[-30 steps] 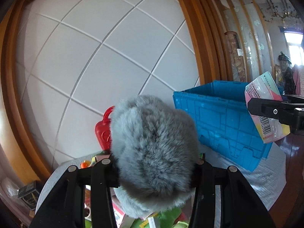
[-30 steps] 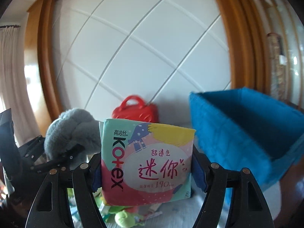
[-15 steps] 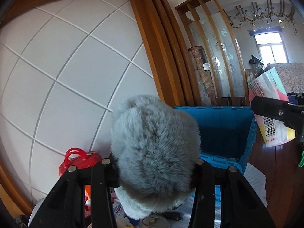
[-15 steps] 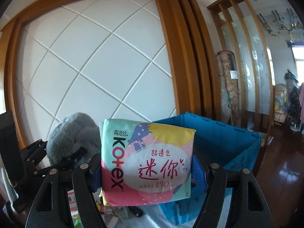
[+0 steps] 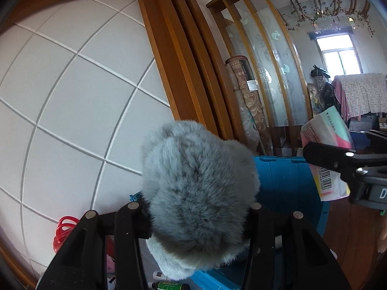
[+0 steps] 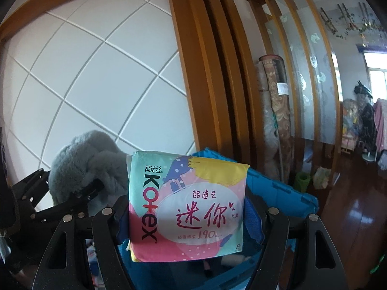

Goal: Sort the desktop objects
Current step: 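Carry the grey plush and Kotex pack into the blue crate and release both, then move both tools back over the pile of objects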

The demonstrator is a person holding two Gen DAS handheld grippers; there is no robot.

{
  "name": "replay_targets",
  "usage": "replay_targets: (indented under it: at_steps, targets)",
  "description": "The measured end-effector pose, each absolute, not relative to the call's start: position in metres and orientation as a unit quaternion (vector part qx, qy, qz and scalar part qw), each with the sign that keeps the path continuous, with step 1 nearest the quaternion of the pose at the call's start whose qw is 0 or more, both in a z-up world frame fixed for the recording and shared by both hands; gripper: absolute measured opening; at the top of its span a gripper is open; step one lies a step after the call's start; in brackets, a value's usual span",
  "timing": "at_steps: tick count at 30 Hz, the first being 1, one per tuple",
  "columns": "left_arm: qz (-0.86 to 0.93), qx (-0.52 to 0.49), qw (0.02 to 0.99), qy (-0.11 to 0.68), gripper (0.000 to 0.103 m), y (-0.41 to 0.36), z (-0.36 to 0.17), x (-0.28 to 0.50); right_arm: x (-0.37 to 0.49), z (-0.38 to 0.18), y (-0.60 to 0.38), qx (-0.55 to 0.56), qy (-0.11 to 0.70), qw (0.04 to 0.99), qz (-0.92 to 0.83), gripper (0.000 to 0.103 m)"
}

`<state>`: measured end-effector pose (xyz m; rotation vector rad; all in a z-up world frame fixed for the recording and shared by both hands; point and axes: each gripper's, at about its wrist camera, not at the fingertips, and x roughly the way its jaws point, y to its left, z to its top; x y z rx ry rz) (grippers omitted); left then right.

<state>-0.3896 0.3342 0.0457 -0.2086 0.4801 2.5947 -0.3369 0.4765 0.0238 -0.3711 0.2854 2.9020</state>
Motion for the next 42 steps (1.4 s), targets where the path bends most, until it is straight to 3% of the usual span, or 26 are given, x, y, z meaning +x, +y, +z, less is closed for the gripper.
replay_targets:
  at_steps: [5,7,8,9,11,12,25,42]
  targets:
    - [0.951,-0.094,0.234,0.180,0.049,0.362,0.040,-0.418,-0.375,0.010,0.517,-0.146,0.114,0.114,0.976,0.075]
    - [0.953,-0.095,0.223,0.182,0.050,0.366,0.038,-0.426,-0.387,0.007,0.531,-0.153,0.121,0.123,0.973,0.085]
    - [0.955,-0.093,0.216,0.181,0.053,0.367,0.039,-0.430,-0.391,0.005,0.537,-0.154,0.125,0.124,0.972,0.096]
    - [0.956,-0.092,0.213,0.181,0.058,0.368,0.040,-0.434,-0.394,0.005,0.543,-0.153,0.128,0.127,0.972,0.099]
    - [0.957,-0.093,0.200,0.191,0.097,0.372,0.039,-0.441,-0.397,0.006,0.552,-0.152,0.133,0.131,0.971,0.099]
    - [0.959,-0.090,0.186,0.196,0.102,0.372,0.039,-0.443,-0.399,0.006,0.557,-0.151,0.137,0.130,0.970,0.099]
    - [0.964,-0.098,0.169,0.179,0.103,0.373,0.040,-0.462,-0.396,0.009,0.546,-0.143,0.129,0.110,0.975,0.100]
    - [0.983,-0.093,0.115,0.110,0.103,0.263,0.002,-0.398,-0.361,-0.011,0.480,-0.120,0.135,0.035,0.983,0.103]
